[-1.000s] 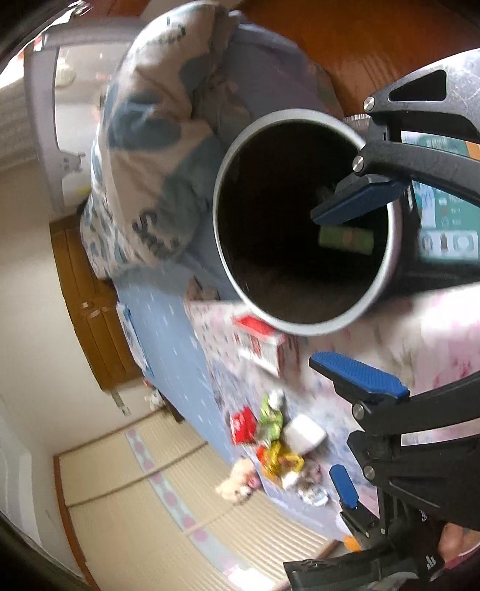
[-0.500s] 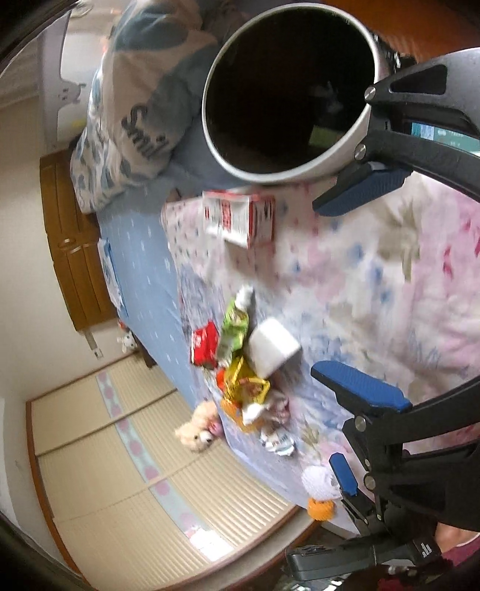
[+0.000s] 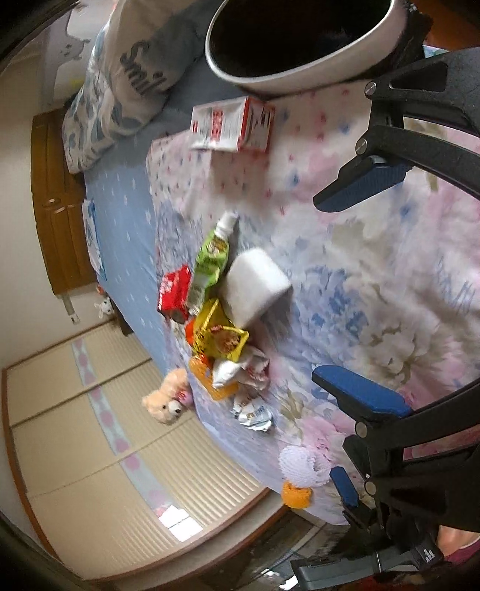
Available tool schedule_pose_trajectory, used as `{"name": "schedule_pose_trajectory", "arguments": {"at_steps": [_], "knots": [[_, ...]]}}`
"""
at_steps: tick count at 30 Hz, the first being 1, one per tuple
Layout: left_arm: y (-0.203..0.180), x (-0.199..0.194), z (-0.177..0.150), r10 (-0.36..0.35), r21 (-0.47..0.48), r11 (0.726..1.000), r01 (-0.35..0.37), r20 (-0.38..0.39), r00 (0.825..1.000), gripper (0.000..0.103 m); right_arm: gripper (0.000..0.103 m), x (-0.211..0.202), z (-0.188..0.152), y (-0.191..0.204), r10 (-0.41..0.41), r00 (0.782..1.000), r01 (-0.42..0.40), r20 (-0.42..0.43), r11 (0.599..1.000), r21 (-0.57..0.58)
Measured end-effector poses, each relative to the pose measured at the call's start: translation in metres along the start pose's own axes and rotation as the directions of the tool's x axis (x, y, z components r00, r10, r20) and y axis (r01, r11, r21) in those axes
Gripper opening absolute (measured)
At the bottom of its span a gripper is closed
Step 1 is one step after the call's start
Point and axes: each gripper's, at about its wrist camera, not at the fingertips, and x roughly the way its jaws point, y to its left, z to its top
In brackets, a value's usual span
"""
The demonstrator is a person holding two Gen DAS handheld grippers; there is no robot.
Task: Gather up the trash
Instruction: 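Grasp the white mesh foam sleeve with the left tool while the right tool grasps the white foam block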
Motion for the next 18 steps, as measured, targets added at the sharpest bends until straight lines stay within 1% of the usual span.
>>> {"name": "schedule_pose_trajectory", "arguments": {"at_steps": [4,9,11,15,18], "knots": [[0.023,-0.002,-0.002,0.042,-0.055,0.998,-0.043,-0.006,0.999,0.088,0.088,0.012,0.001,0.006,0.006,1.000,-0.007,-0.022,1.000,-0.026],[0.057,-0.001,-0.005,0.099,-0.144,0.984,-0.101,-0.019,0.995,0.089,0.089,0.029,0.007,0.009,0.006,0.999,-0.009,-0.050,0.998,-0.060],[0.067,0.001,-0.006,0.120,-0.165,0.979,-0.123,-0.026,0.992,0.089,0.089,0.036,0.011,0.010,0.006,0.998,-0.011,-0.059,0.997,-0.075],[0.081,0.009,-0.006,0.140,-0.184,0.972,-0.146,-0.046,0.989,0.089,0.089,0.048,0.019,0.013,-0.009,0.998,0.002,-0.062,0.994,-0.111],[0.086,0.017,0.000,0.158,-0.173,0.971,-0.164,-0.051,0.986,0.089,0.089,0.061,0.028,0.013,-0.022,0.997,0.012,-0.071,0.990,-0.141]]}}
